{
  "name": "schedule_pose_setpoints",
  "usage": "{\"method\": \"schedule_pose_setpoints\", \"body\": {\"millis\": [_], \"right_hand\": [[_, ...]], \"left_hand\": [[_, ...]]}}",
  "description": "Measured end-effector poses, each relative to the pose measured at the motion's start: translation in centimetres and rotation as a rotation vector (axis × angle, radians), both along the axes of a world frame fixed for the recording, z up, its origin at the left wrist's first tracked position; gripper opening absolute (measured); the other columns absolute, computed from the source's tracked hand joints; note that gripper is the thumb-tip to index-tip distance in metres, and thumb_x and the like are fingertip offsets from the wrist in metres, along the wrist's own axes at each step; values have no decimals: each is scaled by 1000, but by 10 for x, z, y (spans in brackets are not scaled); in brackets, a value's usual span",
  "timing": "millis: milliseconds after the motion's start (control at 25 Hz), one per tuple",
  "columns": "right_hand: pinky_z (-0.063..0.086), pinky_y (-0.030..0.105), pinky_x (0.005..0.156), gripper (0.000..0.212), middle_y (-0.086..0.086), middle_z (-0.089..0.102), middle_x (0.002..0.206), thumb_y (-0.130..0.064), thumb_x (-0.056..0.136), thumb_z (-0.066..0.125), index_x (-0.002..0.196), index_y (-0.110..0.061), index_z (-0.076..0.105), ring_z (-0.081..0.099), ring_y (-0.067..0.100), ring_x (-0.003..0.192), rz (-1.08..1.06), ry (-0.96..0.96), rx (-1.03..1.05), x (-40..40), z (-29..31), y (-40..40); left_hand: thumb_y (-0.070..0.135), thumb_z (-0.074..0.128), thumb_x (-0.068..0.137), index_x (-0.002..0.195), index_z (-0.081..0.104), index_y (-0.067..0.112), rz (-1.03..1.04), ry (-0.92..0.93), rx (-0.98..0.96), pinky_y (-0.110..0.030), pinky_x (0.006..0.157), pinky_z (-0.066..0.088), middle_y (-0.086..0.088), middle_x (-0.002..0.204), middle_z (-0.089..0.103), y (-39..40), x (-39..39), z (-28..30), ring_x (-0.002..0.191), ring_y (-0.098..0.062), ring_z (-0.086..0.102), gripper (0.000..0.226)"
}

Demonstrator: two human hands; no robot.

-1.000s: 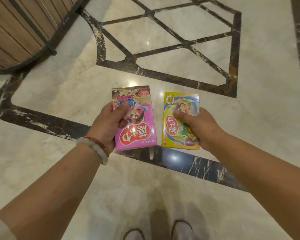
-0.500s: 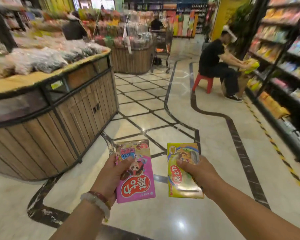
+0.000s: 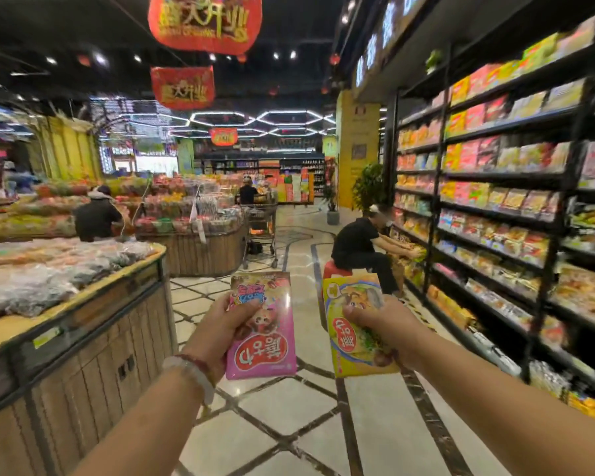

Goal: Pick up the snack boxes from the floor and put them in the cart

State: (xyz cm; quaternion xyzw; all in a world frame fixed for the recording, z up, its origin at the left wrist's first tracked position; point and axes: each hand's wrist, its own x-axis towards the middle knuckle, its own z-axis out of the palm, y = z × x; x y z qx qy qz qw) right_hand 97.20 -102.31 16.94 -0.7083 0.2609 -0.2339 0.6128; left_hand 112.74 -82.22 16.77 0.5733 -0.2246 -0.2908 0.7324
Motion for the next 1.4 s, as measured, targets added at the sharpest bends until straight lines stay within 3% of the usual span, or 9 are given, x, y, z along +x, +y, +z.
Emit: {"method": "schedule_pose_setpoints", "body": {"millis": [120, 320, 560, 720, 880, 1000, 1200, 1320, 1400], "right_hand": [[59, 43, 77, 25, 7, 75, 92, -26, 81, 74, 102, -17, 63, 73, 23, 82, -108, -34, -20, -27, 24, -14], [55, 28, 52, 25, 6, 74, 85, -27, 82, 73, 102, -16, 62, 73, 21, 72, -329, -135, -58, -81, 51, -20], [54, 26, 51, 40, 11, 71, 99, -27, 80, 74, 114, -17, 56, 71, 24, 79, -661, -216, -89, -164, 48, 15], [58, 44, 75, 50, 11, 72, 101, -31, 72, 81, 115, -13, 60, 71, 29, 86, -920, -210, -140, -243, 52, 59], [57, 33, 66, 77, 8, 68, 110, -46, 60, 86, 122, -14, 55, 69, 26, 90, -1141, -194, -209, -328, 64, 121], [57, 46, 84, 103, 7, 66, 117, -60, 39, 88, 126, -17, 52, 67, 27, 100, -1280, -161, -242, -391, 70, 176], [55, 33, 72, 49, 5, 72, 100, -38, 70, 80, 110, -17, 61, 70, 21, 88, -1508, -87, -274, -491, 78, 287], [50, 29, 68, 39, 1, 69, 99, -40, 74, 77, 104, -22, 60, 65, 16, 89, -1676, -24, -290, -551, 81, 358], [51, 35, 82, 54, 0, 65, 109, -49, 69, 78, 111, -22, 58, 61, 17, 99, -1760, 12, -295, -587, 77, 404]], "left_hand": [[23, 64, 82, 115, 50, 10, -111, -29, -27, -35, 52, 56, -18, 85, 72, -32, 3, 17, 62, -29, 69, 38], [25, 66, 78, 123, 47, 8, -382, -84, -54, -40, 62, 58, -21, 99, 69, -88, 5, 35, 73, -31, 70, 51], [25, 63, 85, 120, 48, 12, -735, -107, -48, -38, 60, 58, -19, 99, 70, -146, -40, 47, 74, -31, 71, 40], [25, 65, 83, 121, 48, 11, -970, -132, -89, -42, 64, 58, -20, 97, 69, -163, -111, 58, 74, -32, 69, 45], [28, 70, 74, 123, 47, 12, -1169, -115, -126, -57, 84, 51, -24, 104, 67, -156, -205, 68, 82, -39, 67, 57], [23, 63, 84, 116, 49, 8, -1290, -124, -192, -46, 68, 56, -19, 88, 70, -142, -286, 72, 67, -32, 68, 38], [17, 60, 88, 98, 47, 11, -1490, -58, -212, -34, 50, 56, -13, 68, 68, -87, -436, 77, 52, -26, 65, 17], [18, 61, 87, 100, 47, 9, -1634, -32, -231, -33, 48, 55, -12, 66, 67, -38, -524, 78, 51, -25, 65, 20], [17, 61, 88, 99, 50, 9, -1705, -25, -267, -28, 44, 53, -9, 63, 68, -2, -578, 78, 48, -21, 65, 17]]}}
